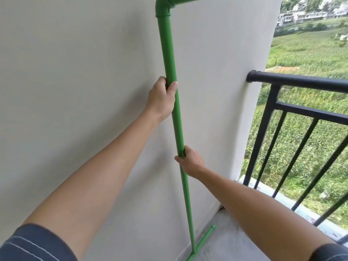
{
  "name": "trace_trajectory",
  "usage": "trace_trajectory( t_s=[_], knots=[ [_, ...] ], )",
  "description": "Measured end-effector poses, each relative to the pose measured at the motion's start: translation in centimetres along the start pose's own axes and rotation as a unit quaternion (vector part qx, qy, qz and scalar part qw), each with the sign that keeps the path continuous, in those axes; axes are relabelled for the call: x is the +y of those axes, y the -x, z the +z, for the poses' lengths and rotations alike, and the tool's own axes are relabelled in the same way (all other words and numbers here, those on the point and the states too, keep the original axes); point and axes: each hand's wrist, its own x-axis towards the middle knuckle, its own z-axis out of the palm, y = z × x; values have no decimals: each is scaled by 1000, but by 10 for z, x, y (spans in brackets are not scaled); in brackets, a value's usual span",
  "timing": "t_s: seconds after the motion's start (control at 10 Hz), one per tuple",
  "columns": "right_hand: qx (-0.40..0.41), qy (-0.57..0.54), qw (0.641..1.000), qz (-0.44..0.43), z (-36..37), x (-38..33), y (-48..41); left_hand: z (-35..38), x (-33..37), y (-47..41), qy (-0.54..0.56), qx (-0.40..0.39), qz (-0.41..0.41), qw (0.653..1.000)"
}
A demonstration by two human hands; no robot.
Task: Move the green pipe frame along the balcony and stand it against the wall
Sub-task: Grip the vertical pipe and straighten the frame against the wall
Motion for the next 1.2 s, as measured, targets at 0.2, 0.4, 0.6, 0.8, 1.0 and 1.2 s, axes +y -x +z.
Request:
trace_trajectory(
  t_s=[0.2,0.4,0.6,0.8,1.0,1.2],
  knots=[
    [29,37,998,39,-15,20,-58,43,-16,-43,-41,-24,7,999],
    [80,30,987,133,-49,53,-103,96,-10,-70,-109,-151,46,981],
    [119,10,978,171,-84,80,-123,141,5,-93,-36,-210,21,977],
    [135,17,973,187,-100,93,-125,168,2,-118,-9,-239,24,971],
    [122,48,975,179,-101,103,-128,185,-1,-128,-40,-186,25,982],
    [50,11,984,169,-115,107,-132,187,-8,-136,-46,-172,9,984]
  ],
)
